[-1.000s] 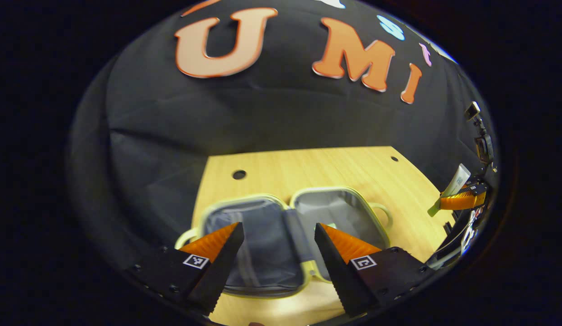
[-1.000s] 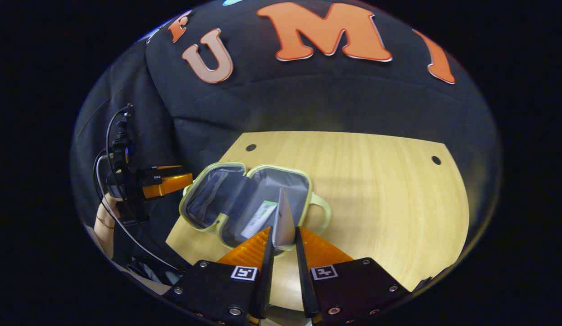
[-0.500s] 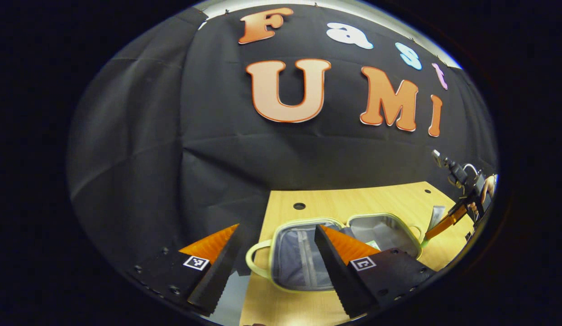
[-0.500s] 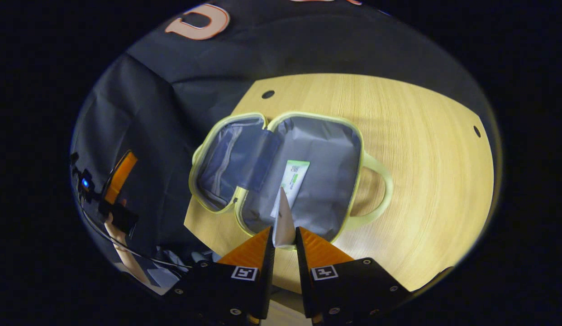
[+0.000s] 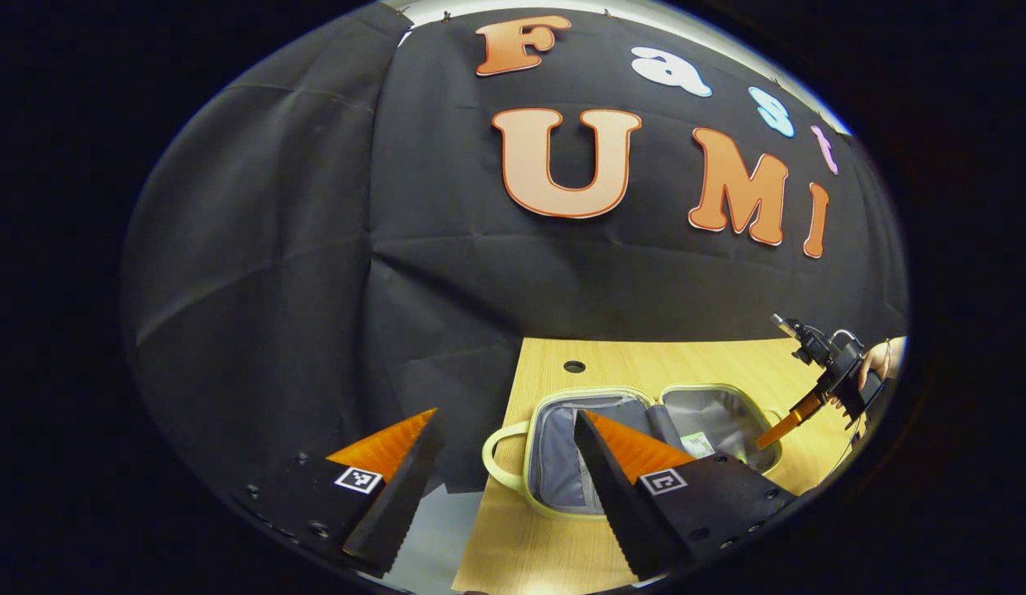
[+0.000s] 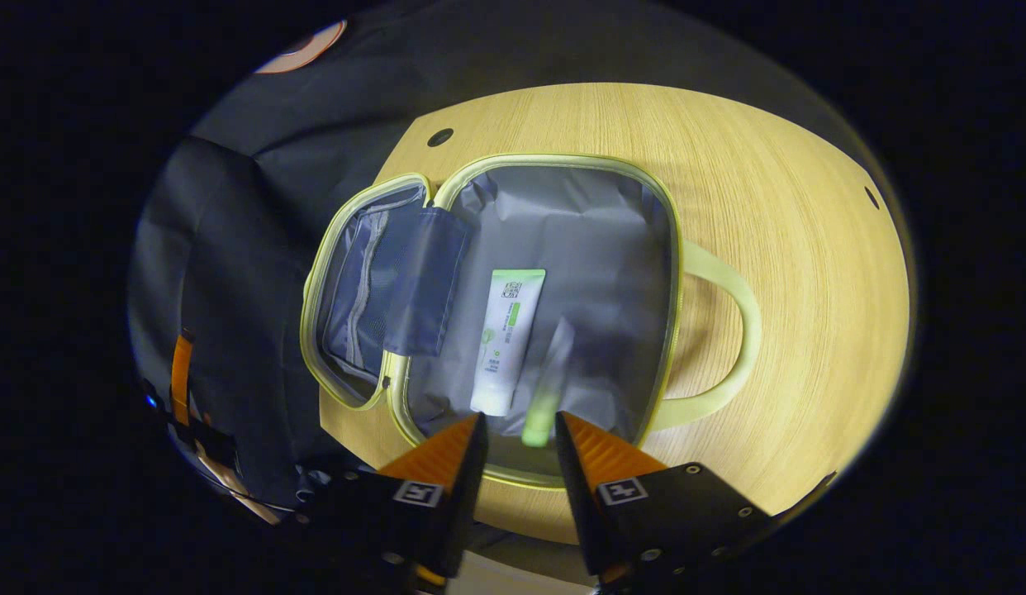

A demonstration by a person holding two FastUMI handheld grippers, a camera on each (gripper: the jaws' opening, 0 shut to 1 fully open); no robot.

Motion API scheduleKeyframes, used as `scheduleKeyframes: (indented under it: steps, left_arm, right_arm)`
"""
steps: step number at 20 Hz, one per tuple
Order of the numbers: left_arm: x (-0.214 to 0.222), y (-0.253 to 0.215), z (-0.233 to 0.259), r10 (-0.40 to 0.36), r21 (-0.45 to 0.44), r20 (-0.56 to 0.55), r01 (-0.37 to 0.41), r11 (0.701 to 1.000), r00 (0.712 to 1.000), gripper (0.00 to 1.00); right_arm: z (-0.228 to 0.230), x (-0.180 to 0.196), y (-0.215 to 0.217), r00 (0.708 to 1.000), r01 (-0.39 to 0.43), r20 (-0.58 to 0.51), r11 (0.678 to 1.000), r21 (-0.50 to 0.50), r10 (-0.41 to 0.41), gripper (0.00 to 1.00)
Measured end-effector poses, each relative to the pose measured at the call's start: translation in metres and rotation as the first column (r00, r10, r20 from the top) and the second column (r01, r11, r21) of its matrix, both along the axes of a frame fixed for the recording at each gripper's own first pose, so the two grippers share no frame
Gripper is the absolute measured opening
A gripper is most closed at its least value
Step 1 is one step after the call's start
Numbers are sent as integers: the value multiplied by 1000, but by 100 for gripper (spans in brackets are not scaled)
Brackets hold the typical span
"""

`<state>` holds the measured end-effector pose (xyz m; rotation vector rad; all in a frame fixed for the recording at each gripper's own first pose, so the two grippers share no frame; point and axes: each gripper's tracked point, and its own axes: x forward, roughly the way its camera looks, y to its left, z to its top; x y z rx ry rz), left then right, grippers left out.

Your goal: First open the suitcase, pack the skin care products into it, and then close the suitcase.

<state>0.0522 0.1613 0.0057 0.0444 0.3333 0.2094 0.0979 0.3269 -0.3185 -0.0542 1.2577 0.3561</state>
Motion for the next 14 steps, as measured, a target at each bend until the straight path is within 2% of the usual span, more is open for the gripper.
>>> scheduleKeyframes:
  steps: [1,2,3,6,9,10,11,14]
  left_arm:
    - [1,2,-3,1,-7,-1,-1,1000,1000,97]
    - [2,3,-5,4,-17,-3,-4,1000,1000,97]
    - [4,7,-10,13,-33,-5,-13,999,1000,97]
    - [11,26,-32,46,-135,-17,-48,990,999,97]
    - [33,56,-69,63,-303,-45,-74,950,997,97]
    - [42,63,-83,68,-381,-51,-82,921,996,97]
    - [49,67,-94,60,-472,-45,-74,879,997,97]
    - [70,77,-121,66,-708,-24,-63,703,998,97]
  right_arm:
    - [4,3,-2,1000,3,15,1000,0,-3,72]
    - [7,2,-1,1000,2,25,1000,5,-2,86]
    - [11,4,-1,999,4,43,1000,12,-5,94]
    - [27,7,5,996,6,90,998,56,-11,96]
    - [38,6,5,994,12,106,997,74,-19,96]
    - [40,5,5,994,17,106,997,78,-25,96]
    - [41,3,6,994,25,103,996,86,-33,96]
    - [46,-2,6,994,61,85,991,121,-72,96]
